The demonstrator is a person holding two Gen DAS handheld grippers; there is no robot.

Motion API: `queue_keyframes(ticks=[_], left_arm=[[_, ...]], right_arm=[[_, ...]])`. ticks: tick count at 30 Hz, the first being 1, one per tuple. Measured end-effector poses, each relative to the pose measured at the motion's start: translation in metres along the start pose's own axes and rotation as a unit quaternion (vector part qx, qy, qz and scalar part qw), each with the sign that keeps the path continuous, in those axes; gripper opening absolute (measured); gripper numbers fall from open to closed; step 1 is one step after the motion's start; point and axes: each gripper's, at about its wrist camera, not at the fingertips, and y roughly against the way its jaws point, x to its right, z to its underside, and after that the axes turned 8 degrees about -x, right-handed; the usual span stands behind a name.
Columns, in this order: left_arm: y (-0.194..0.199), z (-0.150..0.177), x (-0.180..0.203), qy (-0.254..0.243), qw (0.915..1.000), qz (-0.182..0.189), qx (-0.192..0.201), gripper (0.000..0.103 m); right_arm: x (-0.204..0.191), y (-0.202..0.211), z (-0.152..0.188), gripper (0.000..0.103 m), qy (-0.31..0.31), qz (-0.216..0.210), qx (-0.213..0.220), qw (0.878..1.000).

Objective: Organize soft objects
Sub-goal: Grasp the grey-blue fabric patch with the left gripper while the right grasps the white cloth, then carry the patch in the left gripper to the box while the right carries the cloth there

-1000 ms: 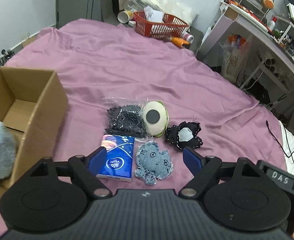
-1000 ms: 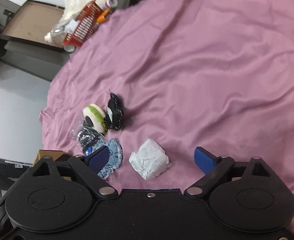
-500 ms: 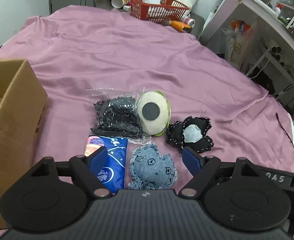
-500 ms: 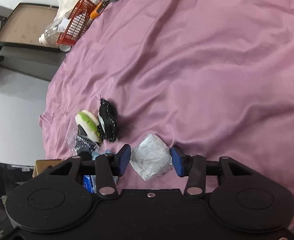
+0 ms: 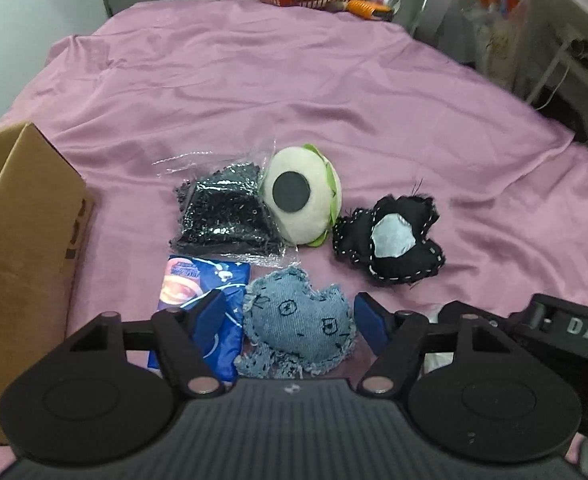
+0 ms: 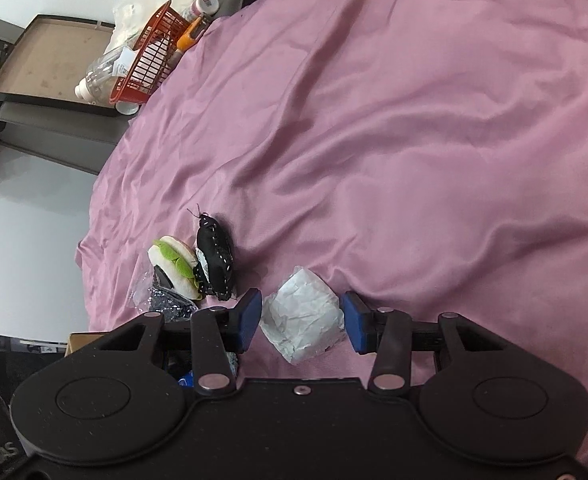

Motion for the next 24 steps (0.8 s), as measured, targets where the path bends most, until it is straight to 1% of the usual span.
queue_keyframes(ticks=[1, 2, 4, 5, 6, 7, 8, 10, 14, 20, 24], left_arm=[[-0.002, 0.0, 0.006, -0.011, 0.9998, -0.014, -0.004, 0.069], [-0.002, -0.001, 0.008, -0.012, 0.9997, -0.019, -0.004, 0.062], [-0.001, -0.004, 0.008, 0.001, 0.9999, -0.009, -0.01, 0.055], [-0.002, -0.004, 0.009, -0.001, 0.9999, -0.007, -0.011, 0.047], [-0.003, -0.003, 0.009, 0.0, 0.9999, 0.0, -0.014, 0.042], [-0.003, -0.001, 0.006, 0.008, 0.9997, 0.01, -0.019, 0.04], [-0.001, 0.002, 0.004, 0.01, 0.9998, 0.012, -0.011, 0.036], [0.005, 0.009, -0.001, 0.008, 0.9997, 0.022, 0.001, 0.033], [0.026, 0.022, -0.008, 0.02, 0.9983, 0.055, 0.008, 0.031], [0.07, 0.034, -0.014, 0.016, 0.9951, 0.088, 0.042, 0.031], [0.1, 0.038, -0.028, 0.018, 0.9921, 0.102, 0.071, 0.031]], right_arm=[[-0.002, 0.0, 0.0, 0.044, 0.0, 0.004, 0.002, 1.0], [-0.003, 0.001, 0.001, 0.044, 0.002, 0.008, 0.004, 1.0], [-0.008, 0.003, 0.001, 0.043, 0.015, 0.02, 0.014, 1.0], [-0.009, 0.004, 0.002, 0.043, 0.02, 0.027, 0.019, 0.999], [-0.01, 0.006, 0.003, 0.043, 0.023, 0.031, 0.023, 0.999], [-0.01, 0.008, 0.005, 0.043, 0.024, 0.033, 0.026, 0.999], [-0.01, 0.011, 0.007, 0.043, 0.025, 0.032, 0.031, 0.999], [-0.011, 0.021, 0.012, 0.043, 0.03, 0.027, 0.042, 0.998], [-0.02, 0.042, 0.024, 0.043, 0.045, 0.019, 0.064, 0.997], [-0.033, 0.068, 0.039, 0.043, 0.067, 0.014, 0.097, 0.993], [-0.043, 0.085, 0.054, 0.043, 0.082, 0.005, 0.118, 0.99]])
